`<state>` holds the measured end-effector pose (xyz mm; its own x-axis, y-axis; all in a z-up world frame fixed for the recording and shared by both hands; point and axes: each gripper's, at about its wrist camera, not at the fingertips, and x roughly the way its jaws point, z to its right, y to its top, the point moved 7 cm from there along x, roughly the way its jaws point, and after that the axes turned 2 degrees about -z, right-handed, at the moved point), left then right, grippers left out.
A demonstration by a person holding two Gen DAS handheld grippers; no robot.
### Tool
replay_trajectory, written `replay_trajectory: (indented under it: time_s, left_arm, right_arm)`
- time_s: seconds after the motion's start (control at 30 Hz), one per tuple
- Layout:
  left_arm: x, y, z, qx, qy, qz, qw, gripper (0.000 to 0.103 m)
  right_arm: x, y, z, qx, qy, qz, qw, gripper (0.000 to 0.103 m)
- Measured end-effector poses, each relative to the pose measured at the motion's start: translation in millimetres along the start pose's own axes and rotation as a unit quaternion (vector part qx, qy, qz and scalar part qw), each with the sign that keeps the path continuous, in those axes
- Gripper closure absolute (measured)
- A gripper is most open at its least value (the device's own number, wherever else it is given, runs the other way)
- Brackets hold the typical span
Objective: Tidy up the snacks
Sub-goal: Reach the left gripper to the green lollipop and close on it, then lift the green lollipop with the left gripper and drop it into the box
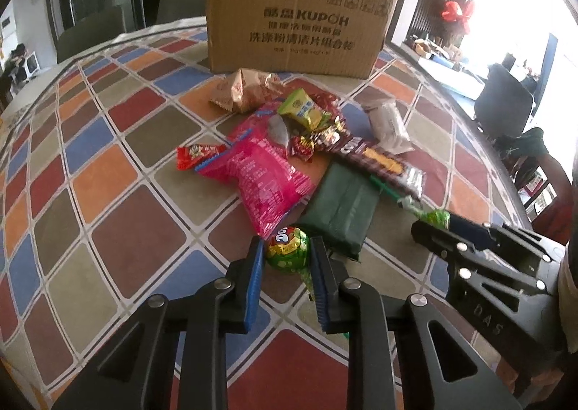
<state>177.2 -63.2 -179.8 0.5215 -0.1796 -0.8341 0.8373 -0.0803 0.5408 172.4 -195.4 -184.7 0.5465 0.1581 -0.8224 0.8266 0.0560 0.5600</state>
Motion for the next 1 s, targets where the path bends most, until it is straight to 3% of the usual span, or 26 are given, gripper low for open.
replay_trajectory:
  time_s: [0.43, 1.0]
  left_arm:
    - [-49, 14, 13, 0.026, -0.011, 0.061, 0.9977, 0.078]
    - [-83, 83, -1, 0.043, -0.02, 0.121, 0.9915, 0.078]
  right_arm:
    - [-49, -1, -9, 0.007, 0.008, 0.035, 0.999, 0.076]
    - [-87, 73, -34, 0.002, 0.033, 0.115, 0.993, 0.076]
